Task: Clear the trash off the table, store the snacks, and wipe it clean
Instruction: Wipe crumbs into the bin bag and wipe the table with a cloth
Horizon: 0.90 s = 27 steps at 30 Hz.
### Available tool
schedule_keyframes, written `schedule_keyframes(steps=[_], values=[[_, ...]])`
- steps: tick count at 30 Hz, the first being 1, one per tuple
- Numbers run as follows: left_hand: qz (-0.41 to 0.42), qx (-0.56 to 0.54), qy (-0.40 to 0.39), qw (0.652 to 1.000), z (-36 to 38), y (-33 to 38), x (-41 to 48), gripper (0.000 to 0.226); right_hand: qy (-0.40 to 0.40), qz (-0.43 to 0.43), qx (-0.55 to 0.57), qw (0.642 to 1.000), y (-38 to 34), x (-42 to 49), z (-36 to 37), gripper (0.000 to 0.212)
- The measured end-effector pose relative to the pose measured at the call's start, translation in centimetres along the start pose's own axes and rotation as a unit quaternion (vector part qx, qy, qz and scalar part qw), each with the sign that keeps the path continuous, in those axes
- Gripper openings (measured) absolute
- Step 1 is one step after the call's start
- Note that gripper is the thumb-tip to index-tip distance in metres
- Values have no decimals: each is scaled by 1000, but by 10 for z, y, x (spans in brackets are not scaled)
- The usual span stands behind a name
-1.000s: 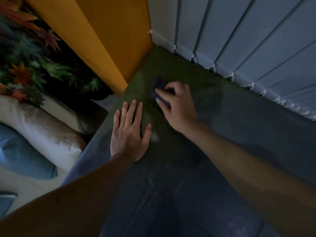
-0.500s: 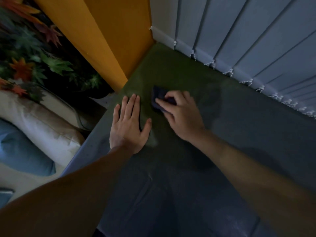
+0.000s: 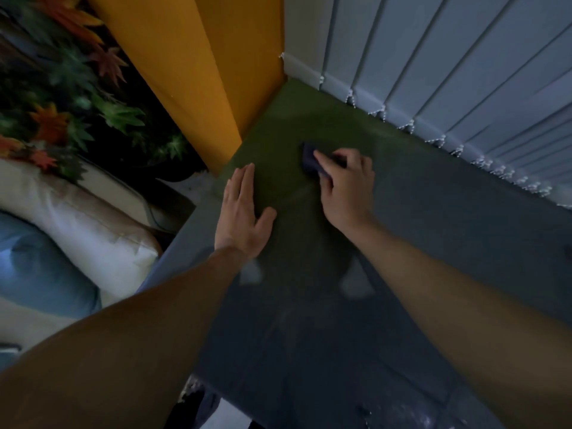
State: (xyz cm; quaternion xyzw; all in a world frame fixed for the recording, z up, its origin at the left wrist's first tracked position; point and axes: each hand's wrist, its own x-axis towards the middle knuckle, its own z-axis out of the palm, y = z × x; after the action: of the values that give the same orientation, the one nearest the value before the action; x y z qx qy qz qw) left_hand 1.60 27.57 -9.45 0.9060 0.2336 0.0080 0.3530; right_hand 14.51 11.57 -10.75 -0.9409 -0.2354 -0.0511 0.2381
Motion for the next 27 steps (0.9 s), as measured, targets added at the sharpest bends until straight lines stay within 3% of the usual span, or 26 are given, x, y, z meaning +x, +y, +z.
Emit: schedule_keyframes(steps=[2,3,5,8,10,13,15,19,21,25,27], values=[[-4,-8,5,1000,-8,-6,-10,78,7,57,17,998,-25,-9,5,38],[12,32,17,999,-13,-14,-18,73,3,43,28,999,-40,-20,9,37],[42,124,43,990,-21,-36,-42,66,-41,-63,54,996,-60,-46,16,38],[12,196,60,979,-36,-73,-80,65,-92,-185,67,976,-66,-55,22,38],[-32,212,58,975,-46,-94,-103,66,-45,-133,62,988,-68,-38,26,37],[-90,210,67,971,-53,-113,-124,67,-8,12,34,999,-88,-22,34,36],[-114,204,71,970,-55,-117,-131,67,-1,23,35,999,-111,-35,41,36],[-70,202,29,976,-64,-129,-142,65,-81,-191,79,975,-134,-87,50,37],[-58,208,30,976,-67,-133,-145,63,-104,-247,79,960,-136,-84,50,36],[-60,215,49,974,-67,-130,-141,62,-45,-82,42,995,-151,-59,56,36],[-57,216,46,974,-68,-131,-143,63,-37,-55,48,997,-167,-74,58,37]])
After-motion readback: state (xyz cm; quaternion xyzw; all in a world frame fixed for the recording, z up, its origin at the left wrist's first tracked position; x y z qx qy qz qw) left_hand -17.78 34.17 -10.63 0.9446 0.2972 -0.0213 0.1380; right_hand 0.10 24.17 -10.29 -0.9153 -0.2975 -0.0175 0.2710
